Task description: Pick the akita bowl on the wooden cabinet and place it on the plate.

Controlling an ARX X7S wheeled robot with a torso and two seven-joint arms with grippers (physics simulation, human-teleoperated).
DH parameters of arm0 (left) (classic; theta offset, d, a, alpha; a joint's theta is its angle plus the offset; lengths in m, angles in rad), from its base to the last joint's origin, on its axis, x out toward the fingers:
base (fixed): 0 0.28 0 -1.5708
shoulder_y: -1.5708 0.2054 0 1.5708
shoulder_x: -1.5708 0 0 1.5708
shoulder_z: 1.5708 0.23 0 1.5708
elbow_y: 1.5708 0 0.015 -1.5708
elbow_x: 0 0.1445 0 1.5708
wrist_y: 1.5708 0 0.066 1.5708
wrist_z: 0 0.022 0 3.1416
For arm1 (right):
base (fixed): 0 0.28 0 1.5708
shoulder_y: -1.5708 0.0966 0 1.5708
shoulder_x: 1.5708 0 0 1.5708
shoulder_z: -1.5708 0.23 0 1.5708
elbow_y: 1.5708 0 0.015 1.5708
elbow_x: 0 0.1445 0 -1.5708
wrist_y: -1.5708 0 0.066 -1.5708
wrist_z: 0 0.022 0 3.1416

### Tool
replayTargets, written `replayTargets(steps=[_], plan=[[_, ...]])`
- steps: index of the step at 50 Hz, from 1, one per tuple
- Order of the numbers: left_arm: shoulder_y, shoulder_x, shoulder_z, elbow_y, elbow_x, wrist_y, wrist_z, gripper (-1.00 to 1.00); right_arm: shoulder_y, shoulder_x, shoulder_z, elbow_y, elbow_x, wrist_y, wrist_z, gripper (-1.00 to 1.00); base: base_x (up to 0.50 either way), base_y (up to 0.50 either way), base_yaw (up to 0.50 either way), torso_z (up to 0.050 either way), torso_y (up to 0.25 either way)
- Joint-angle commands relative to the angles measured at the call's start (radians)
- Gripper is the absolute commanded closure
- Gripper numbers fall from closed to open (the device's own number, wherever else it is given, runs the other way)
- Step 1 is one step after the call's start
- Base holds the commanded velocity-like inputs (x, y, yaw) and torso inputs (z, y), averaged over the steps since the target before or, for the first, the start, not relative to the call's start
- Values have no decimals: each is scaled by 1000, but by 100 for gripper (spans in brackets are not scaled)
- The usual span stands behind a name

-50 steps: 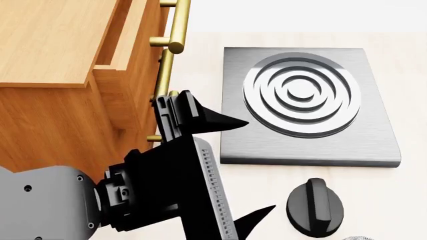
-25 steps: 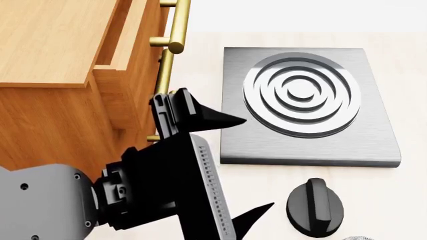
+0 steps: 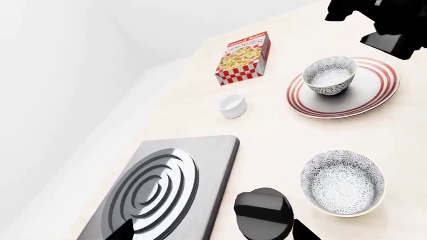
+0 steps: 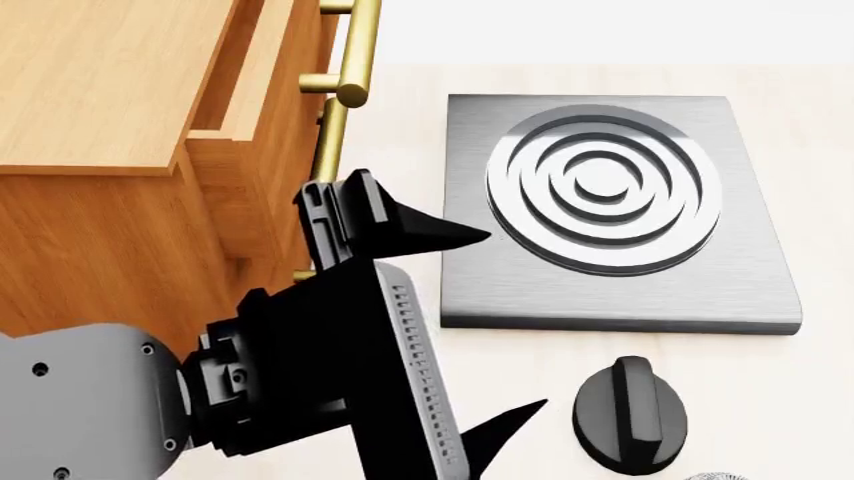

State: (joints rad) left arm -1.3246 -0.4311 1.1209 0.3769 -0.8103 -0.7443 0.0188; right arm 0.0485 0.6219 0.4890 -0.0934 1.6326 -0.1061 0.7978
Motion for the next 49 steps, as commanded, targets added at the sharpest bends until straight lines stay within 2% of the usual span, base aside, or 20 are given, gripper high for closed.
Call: replayTargets(steps=[1,19,39,49], plan=[[5,-1,0,0,0,5,-2,-100,13,33,13,-110,10,11,41,-100,0,0,0,0,0],[4,-6,0,9,-5,2,-6,-100,93,136,44,-417,67,38,153,-100,0,0,0,0,0],[4,-15,-11,20,-15,4,-14,-100,182,211,13,-550,75,60,221,-100,0,0,0,0,0],[6,-18,-14,22,-17,9,-14,-100,283,295,-6,-654,123,67,279,-100,0,0,0,0,0]])
